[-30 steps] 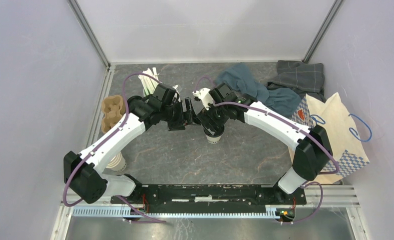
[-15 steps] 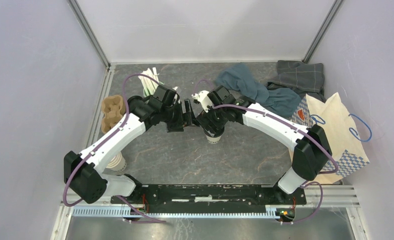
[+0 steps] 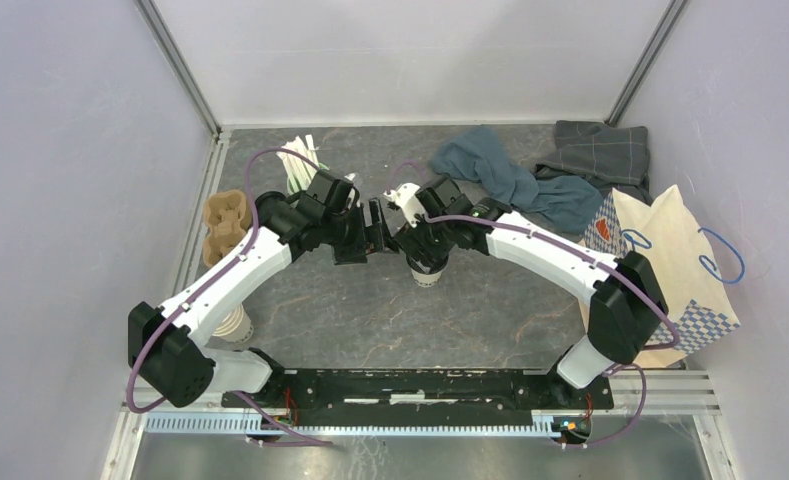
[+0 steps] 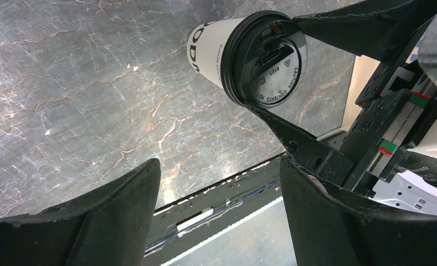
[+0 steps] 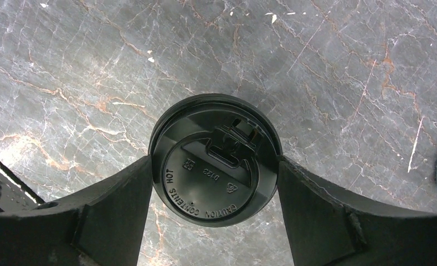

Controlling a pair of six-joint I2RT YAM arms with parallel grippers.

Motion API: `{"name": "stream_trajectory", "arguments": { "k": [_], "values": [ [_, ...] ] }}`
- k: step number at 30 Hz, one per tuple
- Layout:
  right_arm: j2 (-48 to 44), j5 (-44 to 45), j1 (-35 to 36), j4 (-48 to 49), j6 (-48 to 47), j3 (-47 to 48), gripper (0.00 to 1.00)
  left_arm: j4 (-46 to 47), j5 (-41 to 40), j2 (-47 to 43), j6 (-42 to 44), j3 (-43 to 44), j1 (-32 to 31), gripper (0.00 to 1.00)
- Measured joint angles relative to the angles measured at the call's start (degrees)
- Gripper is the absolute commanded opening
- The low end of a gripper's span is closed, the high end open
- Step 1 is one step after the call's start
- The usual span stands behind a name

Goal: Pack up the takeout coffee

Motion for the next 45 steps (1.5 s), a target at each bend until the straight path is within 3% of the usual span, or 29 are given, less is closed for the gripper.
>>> {"name": "stream_trajectory", "arguments": {
  "k": [12,21,37,45],
  "values": [
    [-6.86,2.86,1.75,14.99,1.51,-13.18,0.81,0.96,0.04,-1.88,-0.02,-3.37,-0.02,0.86],
    [-6.97,5.6,1.99,16.48,2.82,-12.83,0.83,1.05,-0.04,-3.21,-0.04,-4.42,-0.02,0.86],
    [-8.33,10.32,-11.06,22.88,6.36,-16.46,0.84,1.05,-0.04,-2.97,-0.04,-4.22,-0.02,0.86],
    [-3.82,14.38,-18.73,26.88,6.69,-13.66,0.86,1.09,0.92,-1.77,-0.04,-3.39,-0.02,0.86]
  ]
}}
